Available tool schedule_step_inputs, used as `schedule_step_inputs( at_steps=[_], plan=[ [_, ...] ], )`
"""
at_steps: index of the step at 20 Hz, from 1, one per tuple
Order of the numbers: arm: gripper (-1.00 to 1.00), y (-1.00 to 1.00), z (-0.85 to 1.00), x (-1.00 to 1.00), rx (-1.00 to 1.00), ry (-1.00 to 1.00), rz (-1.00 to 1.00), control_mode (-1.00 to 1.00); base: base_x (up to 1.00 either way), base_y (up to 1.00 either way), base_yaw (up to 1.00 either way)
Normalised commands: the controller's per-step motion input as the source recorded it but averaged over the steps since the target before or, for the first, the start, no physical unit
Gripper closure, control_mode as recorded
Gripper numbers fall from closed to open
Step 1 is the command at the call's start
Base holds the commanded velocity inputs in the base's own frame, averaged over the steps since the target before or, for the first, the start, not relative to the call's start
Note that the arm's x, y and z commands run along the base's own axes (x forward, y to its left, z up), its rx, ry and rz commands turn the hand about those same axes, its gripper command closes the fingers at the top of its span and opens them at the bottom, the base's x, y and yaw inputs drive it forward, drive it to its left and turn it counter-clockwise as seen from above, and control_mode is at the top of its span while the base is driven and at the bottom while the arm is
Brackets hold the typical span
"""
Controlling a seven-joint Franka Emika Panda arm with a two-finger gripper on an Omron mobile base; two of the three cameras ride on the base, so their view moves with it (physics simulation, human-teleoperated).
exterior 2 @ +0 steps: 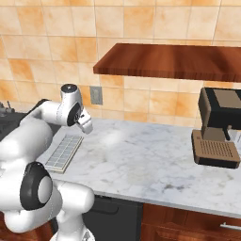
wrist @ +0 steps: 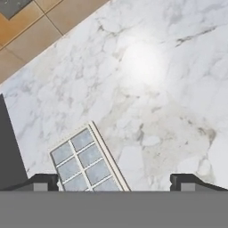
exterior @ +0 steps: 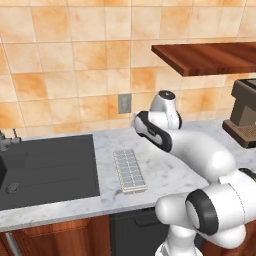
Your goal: The ice cube tray has been filled with water. Take the tray and place it in the freezer to make ice. Close the freezer door after placing the tray.
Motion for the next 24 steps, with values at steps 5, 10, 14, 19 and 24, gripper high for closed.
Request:
schedule_step_inputs(
  at_steps=[5, 10, 14, 19, 24],
  plan=[
    [-1.0, 0.0, -0.34, 0.51, 0.0, 0.04, 0.01, -1.0, 0.0, 0.0, 0.0],
    [-1.0, 0.0, -0.39, 0.38, 0.0, 0.0, 0.01, -1.0, 0.0, 0.0, 0.0],
    [-1.0, 0.0, -0.5, 0.42, -0.02, 0.0, 0.0, -1.0, 0.0, 0.0, 0.0],
    [-1.0, 0.0, -0.27, 0.32, -0.09, 0.0, 0.0, -1.0, 0.0, 0.0, 0.0],
    [-1.0, 0.13, -0.15, 0.48, -0.06, 0.05, 0.0, -1.0, 0.0, 0.0, 0.0]
  ],
)
